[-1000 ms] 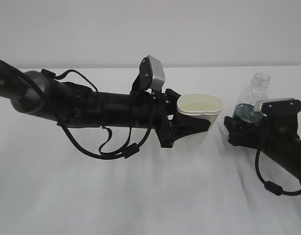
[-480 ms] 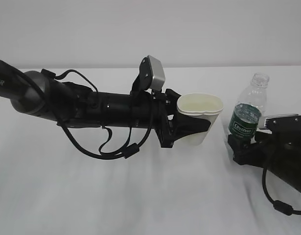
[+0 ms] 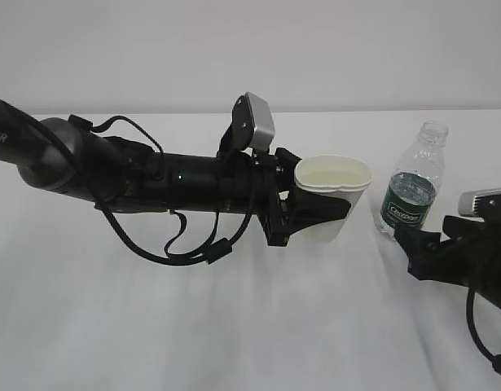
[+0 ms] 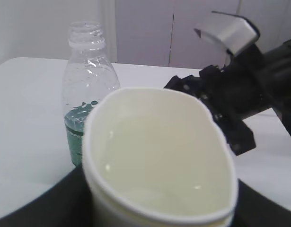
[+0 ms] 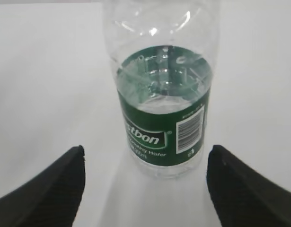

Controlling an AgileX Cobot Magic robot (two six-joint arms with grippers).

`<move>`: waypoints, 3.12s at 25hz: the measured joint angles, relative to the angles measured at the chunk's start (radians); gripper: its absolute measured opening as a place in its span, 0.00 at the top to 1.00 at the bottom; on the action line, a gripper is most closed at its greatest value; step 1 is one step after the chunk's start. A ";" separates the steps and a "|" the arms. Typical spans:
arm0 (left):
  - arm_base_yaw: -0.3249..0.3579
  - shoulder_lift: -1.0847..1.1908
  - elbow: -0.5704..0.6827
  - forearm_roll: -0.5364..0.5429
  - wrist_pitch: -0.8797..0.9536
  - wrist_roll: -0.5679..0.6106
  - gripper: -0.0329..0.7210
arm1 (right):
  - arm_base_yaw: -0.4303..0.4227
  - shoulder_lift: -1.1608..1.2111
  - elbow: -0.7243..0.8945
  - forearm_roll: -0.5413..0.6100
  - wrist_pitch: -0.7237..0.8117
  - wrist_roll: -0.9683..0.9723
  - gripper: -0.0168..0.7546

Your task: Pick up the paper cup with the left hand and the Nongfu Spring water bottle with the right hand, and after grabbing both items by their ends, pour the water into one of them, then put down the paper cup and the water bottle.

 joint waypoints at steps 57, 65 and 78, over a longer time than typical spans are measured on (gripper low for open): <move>0.339 0.000 0.311 -0.410 -0.094 0.308 0.41 | 0.000 -0.429 0.322 -0.046 -0.001 0.060 0.21; 0.377 0.000 0.406 -0.564 -0.094 0.402 0.41 | 0.000 -0.429 0.322 -0.048 -0.001 0.062 0.21; 0.379 0.000 0.431 -0.675 -0.094 0.428 0.42 | 0.000 -0.429 0.322 -0.070 -0.001 0.068 0.21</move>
